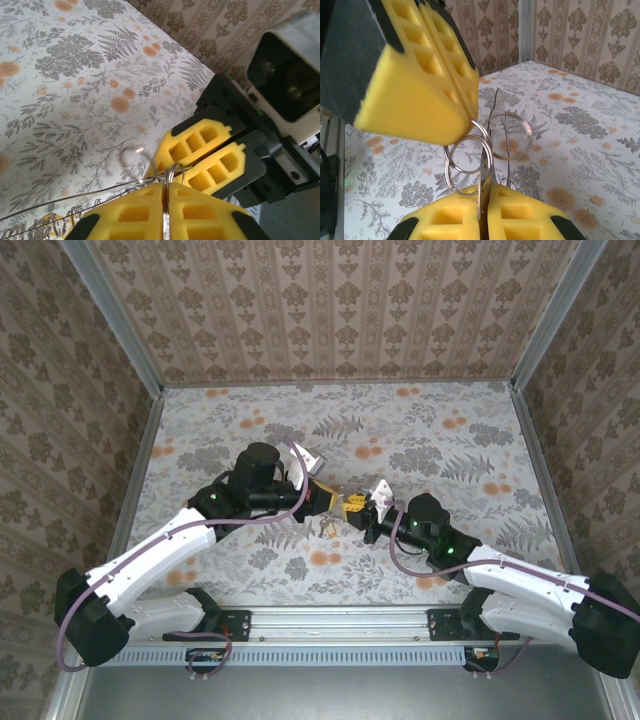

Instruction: Put the keys on the keyring

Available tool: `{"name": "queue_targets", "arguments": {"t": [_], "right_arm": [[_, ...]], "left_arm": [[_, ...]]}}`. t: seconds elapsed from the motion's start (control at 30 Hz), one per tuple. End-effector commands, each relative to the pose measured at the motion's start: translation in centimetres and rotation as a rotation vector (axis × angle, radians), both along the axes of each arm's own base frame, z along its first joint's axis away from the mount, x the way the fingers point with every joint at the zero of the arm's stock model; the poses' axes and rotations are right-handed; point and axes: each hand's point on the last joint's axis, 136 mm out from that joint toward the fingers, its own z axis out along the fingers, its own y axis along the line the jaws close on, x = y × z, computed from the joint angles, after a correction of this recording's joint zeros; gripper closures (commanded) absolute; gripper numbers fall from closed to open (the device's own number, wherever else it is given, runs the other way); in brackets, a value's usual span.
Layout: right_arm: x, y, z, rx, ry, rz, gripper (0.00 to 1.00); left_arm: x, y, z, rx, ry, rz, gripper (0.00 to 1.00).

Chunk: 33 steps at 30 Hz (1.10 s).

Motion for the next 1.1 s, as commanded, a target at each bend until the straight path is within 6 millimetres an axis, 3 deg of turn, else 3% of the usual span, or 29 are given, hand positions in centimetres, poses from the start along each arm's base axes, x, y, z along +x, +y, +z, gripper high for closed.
{"name": "queue_targets", "arguments": {"t": [0.0, 0.1, 0.4, 0.63, 0.7, 0.87, 1.07], "right_arm": [[-0.4, -0.1, 1.8, 0.046, -0.051, 0.010, 1.00], [-0.3, 0.0, 1.7, 0.044, -0.050, 0.007, 1.00], [0.0, -0.1, 1.5, 0.032, -0.043, -0.008, 0.99], [-0.8, -1.8, 2.0, 0.008, -0.034, -0.040, 0.45], [-1.2, -2.8, 2.5, -0.002, -0.042, -0.062, 0.36], [-1.7, -3.9, 4.2, -0.032, -0.081, -0.074, 0.36], [-2.3, -1.3, 4.9, -0.074, -0.043, 0.088, 0.43]], "left_arm": [[0.2, -0.3, 1.6, -0.033, -0.025, -0.014, 0.92], [0.0, -0.3, 1.7, -0.037, -0.027, -0.025, 1.00], [-0.2, 0.3, 2.0, 0.008, -0.083, -0.035, 1.00], [0.2, 2.1, 2.3, 0.117, -0.238, -0.038, 1.00], [0.2, 2.2, 2.2, 0.145, -0.253, -0.060, 1.00], [-1.0, 2.0, 1.8, 0.197, -0.264, -0.174, 1.00], [-2.8, 1.8, 1.7, 0.216, -0.276, -0.300, 1.00]]}}
